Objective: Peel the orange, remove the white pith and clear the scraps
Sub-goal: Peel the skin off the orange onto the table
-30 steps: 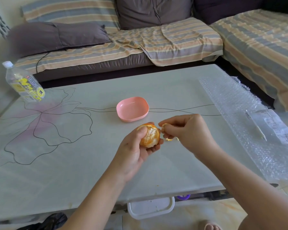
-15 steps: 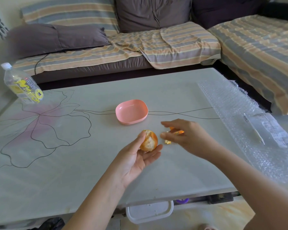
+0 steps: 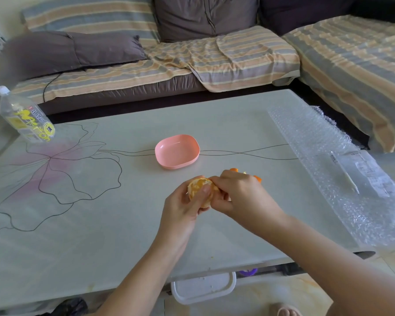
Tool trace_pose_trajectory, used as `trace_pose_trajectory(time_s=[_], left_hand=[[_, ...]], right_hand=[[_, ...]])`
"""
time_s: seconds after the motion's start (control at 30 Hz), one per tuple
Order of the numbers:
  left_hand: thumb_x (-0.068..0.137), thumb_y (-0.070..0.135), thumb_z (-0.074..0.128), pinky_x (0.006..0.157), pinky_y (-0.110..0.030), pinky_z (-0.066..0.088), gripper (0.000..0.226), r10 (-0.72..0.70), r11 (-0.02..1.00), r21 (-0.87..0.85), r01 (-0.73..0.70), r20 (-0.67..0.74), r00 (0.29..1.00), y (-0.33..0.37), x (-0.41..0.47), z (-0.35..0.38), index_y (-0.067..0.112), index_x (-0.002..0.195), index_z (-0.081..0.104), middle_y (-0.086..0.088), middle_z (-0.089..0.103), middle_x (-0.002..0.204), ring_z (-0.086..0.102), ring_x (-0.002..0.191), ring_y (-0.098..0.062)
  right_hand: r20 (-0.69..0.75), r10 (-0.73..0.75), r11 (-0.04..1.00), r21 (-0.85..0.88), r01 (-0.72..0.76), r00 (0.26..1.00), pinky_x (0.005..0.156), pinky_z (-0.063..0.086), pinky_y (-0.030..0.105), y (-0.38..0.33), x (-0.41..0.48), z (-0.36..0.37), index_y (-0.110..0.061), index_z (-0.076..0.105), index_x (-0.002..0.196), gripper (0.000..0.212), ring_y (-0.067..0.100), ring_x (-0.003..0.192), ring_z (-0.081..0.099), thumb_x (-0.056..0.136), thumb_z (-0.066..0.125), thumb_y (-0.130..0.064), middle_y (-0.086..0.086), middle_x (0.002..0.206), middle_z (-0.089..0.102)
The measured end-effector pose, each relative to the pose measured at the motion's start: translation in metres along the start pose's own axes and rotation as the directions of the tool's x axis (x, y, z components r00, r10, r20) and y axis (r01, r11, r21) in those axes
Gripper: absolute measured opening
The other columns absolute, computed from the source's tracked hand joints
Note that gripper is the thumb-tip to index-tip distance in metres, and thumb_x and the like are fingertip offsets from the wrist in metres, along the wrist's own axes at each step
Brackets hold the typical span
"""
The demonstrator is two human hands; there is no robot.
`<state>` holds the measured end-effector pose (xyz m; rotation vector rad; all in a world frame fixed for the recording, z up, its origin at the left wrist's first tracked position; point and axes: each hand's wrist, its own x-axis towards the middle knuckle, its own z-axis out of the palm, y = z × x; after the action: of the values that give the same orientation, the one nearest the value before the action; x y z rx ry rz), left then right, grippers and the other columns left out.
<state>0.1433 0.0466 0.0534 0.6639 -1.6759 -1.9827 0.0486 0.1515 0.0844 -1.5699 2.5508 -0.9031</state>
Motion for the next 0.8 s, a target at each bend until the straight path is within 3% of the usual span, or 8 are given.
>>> trace_pose_trajectory(time_s=[0.1, 0.23, 0.3, 0.4, 0.53, 0.67, 0.8], left_hand=[[0.072, 0.039, 0.068, 0.067, -0.019, 0.049, 0.042, 0.044, 0.995, 0.096, -0.040, -0.046, 0.998, -0.003, 0.001, -0.001, 0.016, 0.107, 0.066, 0.006, 0.070, 0.082, 0.063, 0.074, -0.007], [0.072, 0.043, 0.066, 0.079, -0.023, 0.053, 0.045, 0.083, 0.978, 0.196, -0.068, -0.073, 0.994, -0.006, -0.001, -0.004, 0.021, 0.110, 0.065, 0.008, 0.071, 0.092, 0.066, 0.084, -0.005], [0.072, 0.044, 0.066, 0.080, -0.024, 0.052, 0.045, 0.099, 0.974, 0.211, -0.082, -0.071, 0.993, -0.006, -0.001, -0.006, 0.021, 0.111, 0.064, 0.008, 0.070, 0.092, 0.066, 0.085, -0.005], [0.070, 0.047, 0.068, 0.072, -0.020, 0.049, 0.050, 0.112, 0.978, 0.181, -0.100, -0.054, 0.992, -0.003, 0.000, -0.007, 0.018, 0.111, 0.064, 0.012, 0.068, 0.080, 0.063, 0.075, -0.004], [0.072, 0.042, 0.068, 0.066, -0.018, 0.049, 0.044, 0.102, 0.991, 0.085, -0.101, -0.007, 0.995, 0.002, 0.004, -0.011, 0.012, 0.103, 0.065, 0.009, 0.065, 0.069, 0.060, 0.065, -0.007], [0.062, 0.053, 0.065, 0.072, -0.024, 0.053, 0.050, 0.081, 0.993, 0.089, -0.084, 0.035, 0.996, 0.000, 0.005, -0.015, 0.022, 0.102, 0.067, 0.005, 0.069, 0.082, 0.063, 0.076, -0.012], [0.063, 0.055, 0.066, 0.079, -0.028, 0.053, 0.051, 0.091, 0.986, 0.134, -0.094, 0.029, 0.995, -0.002, 0.004, -0.010, 0.024, 0.104, 0.066, 0.002, 0.071, 0.095, 0.066, 0.089, -0.015]], right_hand=[[-0.019, 0.046, 0.999, 0.012, -0.046, 0.999, 0.062, 0.031, 0.006, -0.003, 0.001, 0.003, -0.014, 0.047, 0.063, 0.019, 0.014, 0.050, 0.033, 0.081, 0.054, -0.016, -0.004, 0.058, 0.035], [0.001, 0.115, 0.991, 0.064, -0.115, 0.993, 0.065, 0.029, 0.010, -0.005, 0.000, 0.008, -0.008, 0.061, 0.070, 0.016, 0.016, 0.056, 0.032, 0.084, 0.054, -0.012, -0.003, 0.054, 0.030], [0.016, 0.161, 0.977, 0.142, -0.161, 0.987, 0.063, 0.030, 0.010, -0.006, 0.001, 0.007, -0.010, 0.068, 0.076, 0.016, 0.018, 0.057, 0.033, 0.084, 0.054, -0.011, -0.001, 0.055, 0.036], [0.050, 0.216, 0.929, 0.298, -0.221, 0.975, 0.058, 0.033, 0.013, -0.007, 0.003, 0.001, -0.016, 0.074, 0.085, 0.019, 0.016, 0.074, 0.045, 0.082, 0.057, -0.010, 0.007, 0.065, 0.058], [0.110, 0.176, 0.887, 0.414, -0.206, 0.978, 0.062, 0.041, 0.013, -0.003, 0.002, -0.006, -0.029, 0.074, 0.098, 0.019, 0.000, 0.070, 0.056, 0.088, 0.061, -0.021, -0.006, 0.069, 0.063], [0.185, 0.187, 0.859, 0.446, -0.252, 0.965, 0.074, 0.054, 0.026, 0.001, 0.001, -0.013, -0.029, 0.074, 0.100, 0.017, 0.000, 0.065, 0.066, 0.087, 0.065, -0.025, -0.010, 0.071, 0.063], [0.139, 0.282, 0.856, 0.411, -0.315, 0.949, 0.069, 0.057, 0.037, 0.000, 0.001, -0.012, -0.025, 0.077, 0.090, 0.017, 0.008, 0.062, 0.067, 0.082, 0.065, -0.015, -0.006, 0.066, 0.066]])
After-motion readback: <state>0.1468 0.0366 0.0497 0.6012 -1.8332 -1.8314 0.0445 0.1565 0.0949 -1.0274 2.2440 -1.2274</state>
